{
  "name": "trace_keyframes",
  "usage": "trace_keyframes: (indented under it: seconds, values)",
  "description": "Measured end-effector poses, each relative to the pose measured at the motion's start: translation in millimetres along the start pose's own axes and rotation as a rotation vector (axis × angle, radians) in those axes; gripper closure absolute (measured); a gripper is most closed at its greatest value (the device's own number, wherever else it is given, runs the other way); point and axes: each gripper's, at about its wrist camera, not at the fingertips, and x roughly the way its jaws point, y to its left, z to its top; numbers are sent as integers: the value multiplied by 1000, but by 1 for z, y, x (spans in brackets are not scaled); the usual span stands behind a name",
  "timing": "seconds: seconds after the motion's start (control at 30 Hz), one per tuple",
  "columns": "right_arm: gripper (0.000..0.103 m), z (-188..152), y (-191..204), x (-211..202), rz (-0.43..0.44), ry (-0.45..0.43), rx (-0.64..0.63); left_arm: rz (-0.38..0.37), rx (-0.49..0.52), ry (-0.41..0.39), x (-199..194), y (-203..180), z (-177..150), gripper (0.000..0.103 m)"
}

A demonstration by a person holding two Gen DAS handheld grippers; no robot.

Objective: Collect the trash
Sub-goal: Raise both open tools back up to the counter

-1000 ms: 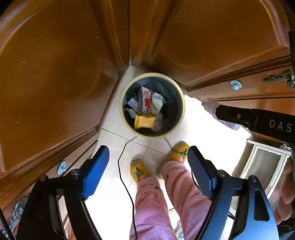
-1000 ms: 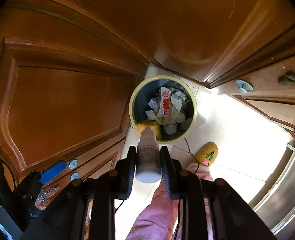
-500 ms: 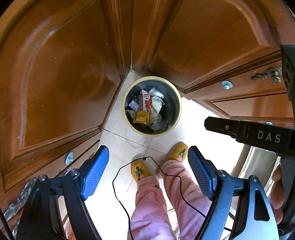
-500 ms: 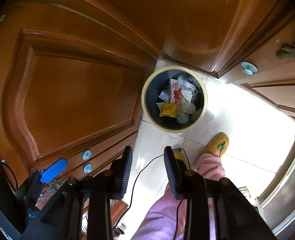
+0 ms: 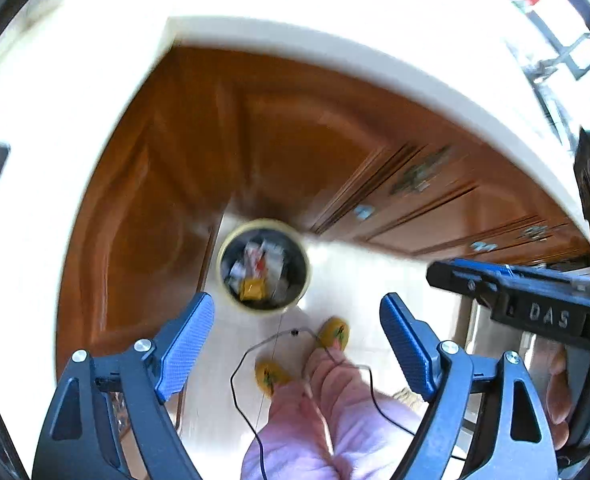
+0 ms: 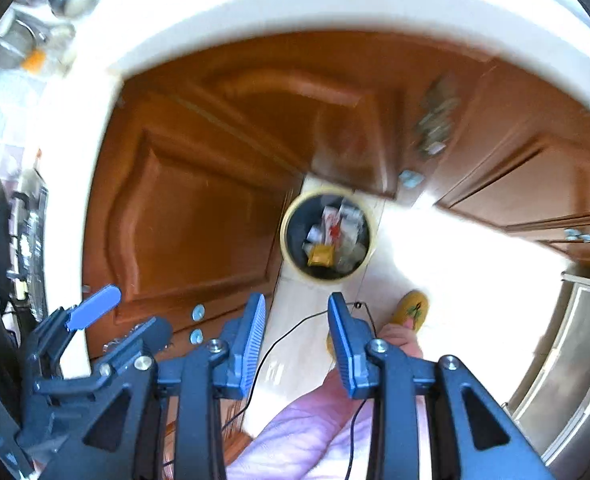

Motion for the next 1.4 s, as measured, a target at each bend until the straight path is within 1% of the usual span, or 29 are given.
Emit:
trace_keyframes:
  seconds: [0.17, 0.3, 0.37, 0.47, 0.57, 0.63, 0.77, 0.87, 0.93, 1.03, 1.1, 1.13, 1.17, 1.23, 1.33, 1.37, 1.4]
  values:
    - [70, -16, 0, -84, -48, -150, -10, -46, 87, -153, -62, -45, 27, 17]
    - [70, -25, 1, -129, -91, -236, -8, -94, 153, -265, -104, -76, 42, 16]
    - [70, -31, 4, -156, -108, -294, -10, -104, 190, -333, -127, -91, 49, 12]
    - [68, -39, 6, -192, -130, -374, -9, -115, 221, -420, -154, -109, 59, 9]
    - [63, -43, 6, -220, -149, -442, -4, -130, 238, -478, -174, -122, 69, 8]
    - [61, -42, 5, -238, -154, -476, -7, -134, 245, -510, -186, -127, 78, 7]
    - [61, -32, 1, -266, -156, -521, -18, -102, 239, -580, -207, -132, 97, 4]
    - [61, -12, -4, -283, -157, -557, -31, -55, 212, -635, -220, -128, 113, 2]
    - [61, 8, -9, -296, -153, -586, -38, -12, 194, -674, -223, -122, 125, 1]
    - [61, 43, -17, -314, -118, -626, -60, 62, 157, -715, -220, -113, 149, 1]
    - [58, 72, -23, -326, -101, -653, -82, 90, 120, -716, -214, -108, 171, 1]
    - [55, 88, -25, -331, -98, -667, -94, 96, 102, -714, -210, -107, 183, 1]
    - [54, 103, -28, -336, -95, -677, -102, 107, 84, -711, -204, -106, 196, 1]
    - [54, 144, -36, -346, -80, -693, -115, 142, 58, -701, -190, -108, 222, 1]
    - [53, 194, -46, -352, -40, -702, -123, 226, 33, -696, -168, -114, 267, 1]
    - [51, 216, -51, -350, -29, -697, -126, 254, 24, -696, -159, -116, 280, 1]
    - [48, 230, -54, -348, -23, -691, -126, 279, 16, -696, -150, -117, 293, 1]
